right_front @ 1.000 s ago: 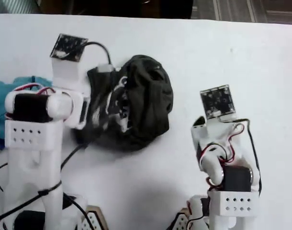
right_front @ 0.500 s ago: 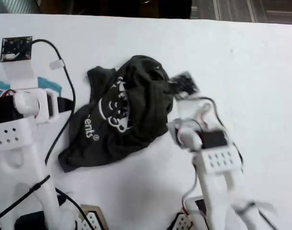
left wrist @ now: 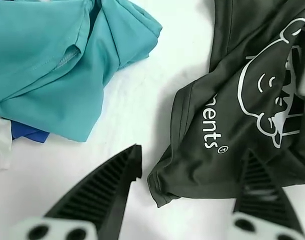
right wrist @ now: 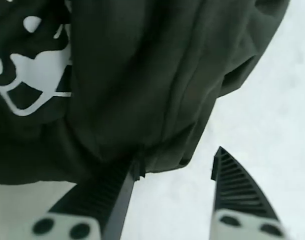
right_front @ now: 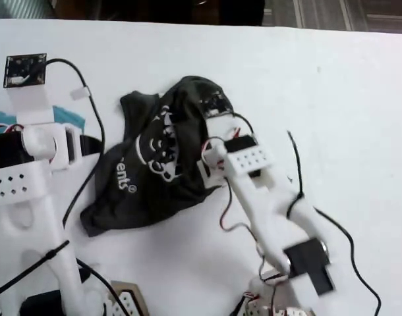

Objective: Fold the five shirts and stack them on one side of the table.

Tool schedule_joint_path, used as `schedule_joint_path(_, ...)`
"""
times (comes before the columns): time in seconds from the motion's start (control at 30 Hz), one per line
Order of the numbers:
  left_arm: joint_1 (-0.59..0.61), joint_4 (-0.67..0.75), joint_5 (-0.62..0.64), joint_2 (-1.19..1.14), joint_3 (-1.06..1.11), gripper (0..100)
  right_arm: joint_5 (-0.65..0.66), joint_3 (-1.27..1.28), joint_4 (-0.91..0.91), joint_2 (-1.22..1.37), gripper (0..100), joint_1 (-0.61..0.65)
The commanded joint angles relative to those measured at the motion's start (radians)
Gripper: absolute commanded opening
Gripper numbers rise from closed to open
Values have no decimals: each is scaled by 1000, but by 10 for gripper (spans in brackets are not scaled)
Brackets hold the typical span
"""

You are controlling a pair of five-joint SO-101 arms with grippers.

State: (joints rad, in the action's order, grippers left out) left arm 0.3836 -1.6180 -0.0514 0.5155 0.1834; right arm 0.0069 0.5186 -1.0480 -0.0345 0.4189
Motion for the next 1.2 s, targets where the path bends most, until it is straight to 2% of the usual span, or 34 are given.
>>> schedule_joint_path(0.0, 8, 15, -8, 29, -5, 320, -15, -118, -39, 113, 220, -24)
schedule_joint_path(0.17, 8, 11, -8, 29, -5, 320, -23, -245, -44, 269, 217, -24)
schedule_joint_path(0.4, 8, 11, -8, 29, -5, 320, -17, -345, -143, 361, 74, 15)
schedule_joint_path(0.7, 3, 18, -8, 29, -5, 320, -14, -410, -228, 395, 22, 7)
schedule_joint_path(0.87, 3, 18, -8, 23, -5, 320, 0, -419, -242, 251, 20, -116)
schedule_joint_path(1.17, 2, 29, -8, 21, -2, 320, 252, -414, -338, -220, 20, -453)
